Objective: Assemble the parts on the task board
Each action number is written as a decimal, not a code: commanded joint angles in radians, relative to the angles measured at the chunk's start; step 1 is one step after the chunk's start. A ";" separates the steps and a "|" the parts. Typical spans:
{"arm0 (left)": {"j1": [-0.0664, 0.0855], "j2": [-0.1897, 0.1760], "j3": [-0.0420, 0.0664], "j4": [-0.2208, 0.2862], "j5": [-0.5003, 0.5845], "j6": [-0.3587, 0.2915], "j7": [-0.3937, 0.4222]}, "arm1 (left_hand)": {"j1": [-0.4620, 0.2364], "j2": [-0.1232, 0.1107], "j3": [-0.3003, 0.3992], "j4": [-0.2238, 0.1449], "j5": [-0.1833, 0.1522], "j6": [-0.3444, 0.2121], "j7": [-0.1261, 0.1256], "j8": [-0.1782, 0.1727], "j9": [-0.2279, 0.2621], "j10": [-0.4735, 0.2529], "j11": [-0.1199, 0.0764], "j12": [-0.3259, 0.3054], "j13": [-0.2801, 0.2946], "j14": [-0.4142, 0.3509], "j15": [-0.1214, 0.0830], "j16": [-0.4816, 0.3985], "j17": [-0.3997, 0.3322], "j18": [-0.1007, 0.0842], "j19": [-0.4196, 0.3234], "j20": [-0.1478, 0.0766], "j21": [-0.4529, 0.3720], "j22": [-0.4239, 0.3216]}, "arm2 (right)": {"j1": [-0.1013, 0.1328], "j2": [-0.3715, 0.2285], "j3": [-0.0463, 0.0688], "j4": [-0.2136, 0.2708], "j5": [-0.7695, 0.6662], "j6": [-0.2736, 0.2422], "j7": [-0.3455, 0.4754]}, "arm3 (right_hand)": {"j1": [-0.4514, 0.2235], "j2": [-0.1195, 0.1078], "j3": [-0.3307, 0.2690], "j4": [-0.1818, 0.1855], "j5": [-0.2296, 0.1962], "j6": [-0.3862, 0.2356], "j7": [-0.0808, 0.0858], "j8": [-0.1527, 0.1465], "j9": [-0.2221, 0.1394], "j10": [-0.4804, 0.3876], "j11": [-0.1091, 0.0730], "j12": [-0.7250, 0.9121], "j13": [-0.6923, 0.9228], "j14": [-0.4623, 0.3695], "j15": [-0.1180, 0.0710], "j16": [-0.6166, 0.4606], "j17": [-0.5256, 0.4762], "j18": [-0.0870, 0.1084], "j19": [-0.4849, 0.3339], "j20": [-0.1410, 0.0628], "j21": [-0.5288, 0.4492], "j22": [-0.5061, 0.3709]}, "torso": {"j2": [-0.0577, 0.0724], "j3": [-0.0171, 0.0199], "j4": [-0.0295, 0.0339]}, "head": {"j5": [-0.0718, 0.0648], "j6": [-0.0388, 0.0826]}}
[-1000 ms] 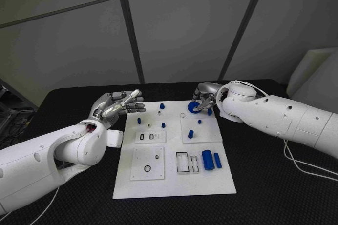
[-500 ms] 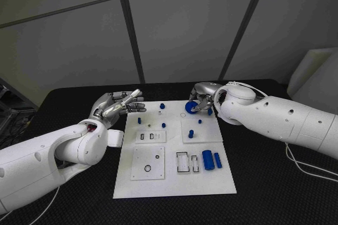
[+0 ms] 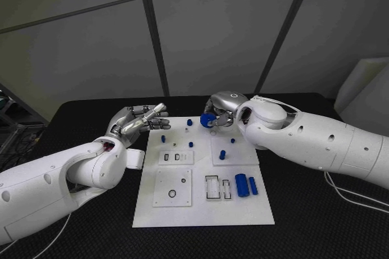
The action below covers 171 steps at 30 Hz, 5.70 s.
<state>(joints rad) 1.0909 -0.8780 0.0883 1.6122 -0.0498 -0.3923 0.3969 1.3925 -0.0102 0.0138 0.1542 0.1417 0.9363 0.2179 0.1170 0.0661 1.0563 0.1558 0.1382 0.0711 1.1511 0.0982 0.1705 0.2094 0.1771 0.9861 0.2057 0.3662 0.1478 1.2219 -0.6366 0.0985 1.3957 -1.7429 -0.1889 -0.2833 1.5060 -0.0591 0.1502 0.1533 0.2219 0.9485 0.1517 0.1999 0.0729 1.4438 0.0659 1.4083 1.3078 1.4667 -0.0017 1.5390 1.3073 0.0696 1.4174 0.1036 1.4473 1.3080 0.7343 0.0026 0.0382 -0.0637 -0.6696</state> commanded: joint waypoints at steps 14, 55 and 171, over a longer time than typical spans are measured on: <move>0.002 -0.004 0.001 0.000 -0.011 0.010 0.000 | 0.000 0.008 0.002 -0.006 -0.005 0.002 0.003 -0.003 -0.001 -0.002 0.006 -0.004 -0.001 -0.001 0.007 -0.005 0.001 0.005 0.004 0.004 -0.004 -0.001 | -0.011 0.134 -0.011 -0.077 -0.055 -0.056 0.020 | -0.009 -0.002 0.012 0.002 -0.005 0.006 0.001 0.001 0.001 0.010 -0.001 0.009 0.098 0.089 -0.006 0.003 0.188 -0.019 0.007 -0.001 0.008 0.022 | 0.003 -0.0011 0.0046 | 0.026 -0.007; 0.006 -0.004 0.001 -0.014 -0.011 0.009 -0.001 | 0.002 0.009 0.001 -0.009 -0.005 0.001 0.003 -0.005 -0.001 -0.003 0.006 -0.007 -0.002 -0.002 0.008 -0.008 0.002 0.005 0.004 0.004 -0.005 -0.002 | -0.024 0.223 -0.042 -0.221 0.014 0.010 0.092 | -0.107 -0.039 0.002 0.029 0.005 -0.101 0.025 -0.081 -0.009 -0.020 0.022 -0.022 0.069 0.090 0.014 0.007 0.198 -0.019 0.003 0.015 0.005 0.019 | 0.003 0.0001 0.0030 | 0.036 -0.018; 0.003 0.020 0.000 -0.071 -0.011 0.017 -0.011 | -0.003 0.021 -0.009 -0.010 -0.005 0.001 0.007 -0.017 0.000 -0.006 0.010 -0.021 -0.001 -0.012 0.014 -0.038 0.009 0.004 -0.005 0.009 -0.017 -0.010 | -0.056 -0.174 -0.043 -0.191 0.430 -0.012 0.385 | -0.045 -0.040 -0.016 -0.058 -0.018 -0.014 0.000 -0.118 0.000 -0.012 0.001 -0.020 0.082 0.093 -0.002 0.012 0.215 -0.010 -0.024 0.003 -0.020 -0.013 | -0.006 0.0126 -0.0310 | -0.011 -0.006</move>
<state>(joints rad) 1.0928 -0.8595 0.0879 1.5402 -0.0548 -0.3877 0.3769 1.3833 0.0070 0.0085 0.1487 0.1417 0.9363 0.2180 0.1046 0.0661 1.0489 0.1632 0.1216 0.0703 1.1402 0.1091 0.1392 0.2170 0.1772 0.9860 0.2129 0.3545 0.1389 1.1654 -0.8136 0.0557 1.2062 -1.2957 -0.2188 0.1040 1.4622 -0.1089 0.1342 0.0994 0.1996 0.9269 0.1521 0.0747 0.0712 1.4292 0.0694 1.3851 1.3079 1.4668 0.0051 1.5535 1.3078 0.0541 1.3970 0.1087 1.4280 1.2938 0.7284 0.0157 0.0061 -0.0755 -0.6749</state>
